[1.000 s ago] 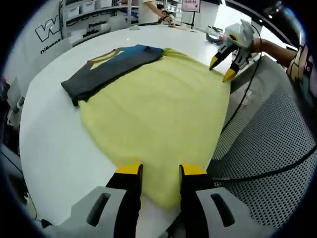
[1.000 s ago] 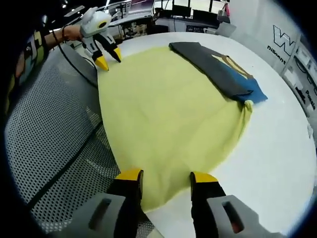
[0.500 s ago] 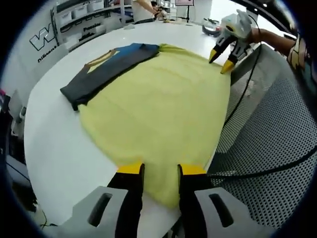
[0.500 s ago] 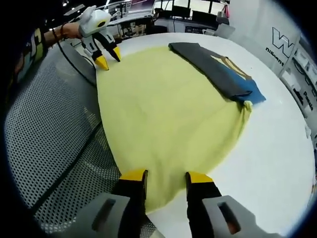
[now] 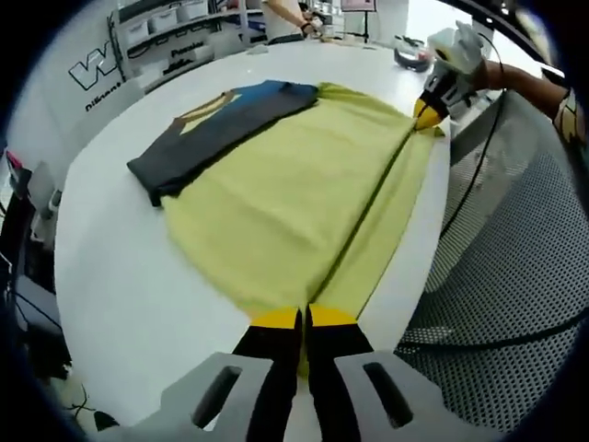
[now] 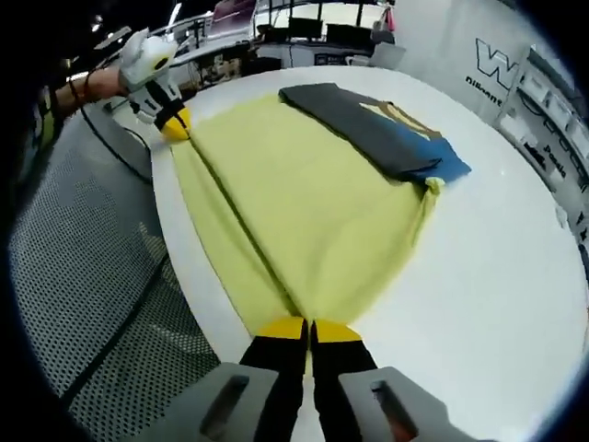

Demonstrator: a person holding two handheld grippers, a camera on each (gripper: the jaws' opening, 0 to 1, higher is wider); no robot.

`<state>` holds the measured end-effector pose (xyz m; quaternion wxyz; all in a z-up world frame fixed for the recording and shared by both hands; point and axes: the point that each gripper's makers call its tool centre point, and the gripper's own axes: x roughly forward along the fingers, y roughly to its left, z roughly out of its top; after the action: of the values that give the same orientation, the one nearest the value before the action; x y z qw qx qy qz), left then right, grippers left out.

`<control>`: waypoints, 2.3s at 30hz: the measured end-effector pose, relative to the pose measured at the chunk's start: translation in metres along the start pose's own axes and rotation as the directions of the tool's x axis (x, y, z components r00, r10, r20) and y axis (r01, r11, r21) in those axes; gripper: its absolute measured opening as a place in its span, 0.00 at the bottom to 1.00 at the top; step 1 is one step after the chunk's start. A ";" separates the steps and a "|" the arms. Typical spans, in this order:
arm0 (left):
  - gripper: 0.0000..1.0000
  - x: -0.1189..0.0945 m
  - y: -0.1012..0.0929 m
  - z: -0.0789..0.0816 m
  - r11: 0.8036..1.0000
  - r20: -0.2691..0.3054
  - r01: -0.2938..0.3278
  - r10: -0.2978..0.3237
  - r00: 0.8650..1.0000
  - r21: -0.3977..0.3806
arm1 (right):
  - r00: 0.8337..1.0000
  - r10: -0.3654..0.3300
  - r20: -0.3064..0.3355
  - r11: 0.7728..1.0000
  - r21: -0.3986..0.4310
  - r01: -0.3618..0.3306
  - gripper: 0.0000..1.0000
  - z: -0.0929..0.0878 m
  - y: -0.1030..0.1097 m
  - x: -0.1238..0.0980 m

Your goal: Fold the garment on the visible template until the final outline fits inside the template.

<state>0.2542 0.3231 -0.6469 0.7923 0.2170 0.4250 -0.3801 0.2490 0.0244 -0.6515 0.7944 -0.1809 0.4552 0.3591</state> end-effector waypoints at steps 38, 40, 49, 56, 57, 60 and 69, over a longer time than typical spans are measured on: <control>0.00 -0.027 0.029 0.054 0.932 0.201 -0.072 0.151 0.968 -0.355 | 0.966 -0.211 0.147 0.953 0.252 0.170 0.00 0.042 -0.019 -0.035; 0.00 -0.029 0.033 0.062 0.931 0.246 -0.075 0.171 0.954 -0.358 | 0.959 -0.238 0.153 0.951 0.237 0.198 0.00 0.047 -0.024 -0.037; 0.00 -0.033 0.045 0.069 0.928 0.255 -0.109 0.209 0.944 -0.357 | 0.931 -0.292 0.220 0.937 0.262 0.232 0.00 0.074 -0.039 -0.044; 0.00 -0.038 0.059 0.082 0.911 0.288 -0.099 0.227 0.930 -0.400 | 0.904 -0.324 0.277 0.914 0.338 0.224 0.00 0.088 -0.050 -0.046; 0.00 -0.038 0.060 0.084 0.910 0.291 -0.097 0.229 0.929 -0.404 | 0.900 -0.331 0.285 0.913 0.338 0.229 0.00 0.091 -0.053 -0.046; 0.00 -0.039 0.068 0.092 0.901 0.310 -0.089 0.237 0.921 -0.425 | 0.885 -0.355 0.303 0.902 0.361 0.238 0.00 0.100 -0.062 -0.047; 0.00 -0.044 0.093 0.121 0.900 0.361 -0.112 0.280 0.890 -0.421 | 0.870 -0.377 0.319 0.894 0.372 0.251 0.00 0.123 -0.083 -0.045</control>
<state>0.3739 0.3183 -0.5422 0.9259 0.0130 0.2901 -0.2418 0.3679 0.0259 -0.5526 0.9344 -0.0490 0.3073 0.1733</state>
